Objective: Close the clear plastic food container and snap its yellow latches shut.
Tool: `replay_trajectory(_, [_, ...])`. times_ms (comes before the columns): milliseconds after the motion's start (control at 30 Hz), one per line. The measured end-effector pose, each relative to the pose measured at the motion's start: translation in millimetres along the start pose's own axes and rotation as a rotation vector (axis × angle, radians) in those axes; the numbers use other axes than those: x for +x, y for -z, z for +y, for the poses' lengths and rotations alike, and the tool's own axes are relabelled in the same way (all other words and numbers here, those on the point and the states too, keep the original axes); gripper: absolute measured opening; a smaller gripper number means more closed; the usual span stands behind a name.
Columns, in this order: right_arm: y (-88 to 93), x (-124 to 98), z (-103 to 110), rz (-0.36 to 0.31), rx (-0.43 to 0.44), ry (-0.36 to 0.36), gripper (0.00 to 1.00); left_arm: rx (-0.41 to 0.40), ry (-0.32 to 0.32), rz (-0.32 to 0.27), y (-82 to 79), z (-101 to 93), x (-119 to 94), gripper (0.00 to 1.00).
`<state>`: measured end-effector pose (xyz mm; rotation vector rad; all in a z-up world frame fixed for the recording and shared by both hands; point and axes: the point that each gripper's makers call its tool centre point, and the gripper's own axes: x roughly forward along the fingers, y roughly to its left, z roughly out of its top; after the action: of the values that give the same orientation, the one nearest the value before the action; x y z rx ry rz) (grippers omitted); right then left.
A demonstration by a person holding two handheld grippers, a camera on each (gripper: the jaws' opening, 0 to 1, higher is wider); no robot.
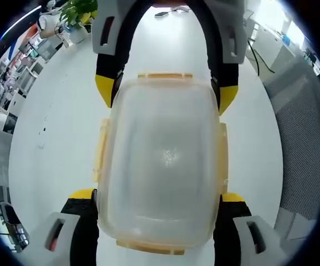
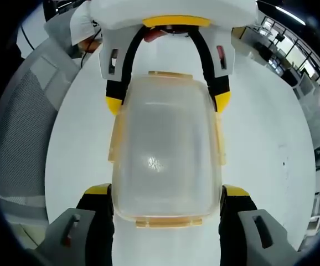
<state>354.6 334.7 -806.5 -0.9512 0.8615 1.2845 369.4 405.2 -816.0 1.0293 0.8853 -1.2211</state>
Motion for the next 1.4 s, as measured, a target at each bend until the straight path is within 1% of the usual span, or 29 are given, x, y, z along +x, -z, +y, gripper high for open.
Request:
replay_trajectory(500, [-0.9, -0.4, -1.0, -0.014, 0.002, 0.001, 0.76, 0.006, 0.004, 0.000, 0.4, 1.2, 0.2, 0.84])
replay_trajectory(733, [-1.7, -1.7, -1.3, -0.049, 0.003, 0.003, 0.77, 0.017, 0.000, -0.024, -0.3, 1.8, -0.6, 0.85])
replay_trajectory(800, [-2.2, -1.9, -1.3, -0.050, 0.012, 0.004, 0.77, 0.014, 0.000, -0.032, -0.7, 2.0, -1.3, 0.85])
replay_trajectory(867, [-1.4, -1.2, -2.0, -0.044, 0.026, 0.008, 0.78, -0.006, 0.001, -0.046, -3.1, 2.5, -2.6, 0.85])
replay_trajectory(933, [-1.3, -1.4, -1.8, -0.052, 0.026, 0.014, 0.78, -0.008, 0.002, -0.054, -4.1, 2.0, -2.6, 0.85])
replay_trajectory(1000, [-1.2, -2.6, -3.6, -0.073, 0.031, 0.030, 0.80, -0.005, -0.004, -0.063, -4.4, 1.6, -2.5, 0.85])
replay_trajectory(1033, [-3.0, -3.9, -6.8, -0.098, 0.038, 0.051, 0.83, -0.006, -0.006, -0.067, -4.4, 1.5, -2.6, 0.85])
replay_trajectory(1067, [-3.9, -4.5, -7.5, -0.109, 0.043, 0.055, 0.85, -0.011, -0.011, -0.081, -4.9, 1.3, -3.0, 0.85])
replay_trajectory(1167, [-10.3, -9.4, -9.6, -0.193, 0.074, 0.081, 0.87, -0.028, -0.026, -0.100, -2.6, 1.5, -4.7, 0.86])
replay_trajectory(1300, [-1.1, -9.0, -10.0, -0.220, 0.147, 0.126, 0.90, -0.059, -0.042, -0.161, -3.4, 2.5, -7.8, 0.86])
replay_trajectory(1333, [-0.2, -8.9, -9.4, -0.241, 0.175, 0.135, 0.91, -0.078, -0.049, -0.185, -3.1, 3.0, -9.0, 0.87])
replay_trajectory(1400, [1.5, -9.2, -9.1, -0.267, 0.210, 0.150, 0.92, -0.092, -0.063, -0.200, 1.5, 3.5, -10.1, 0.87])
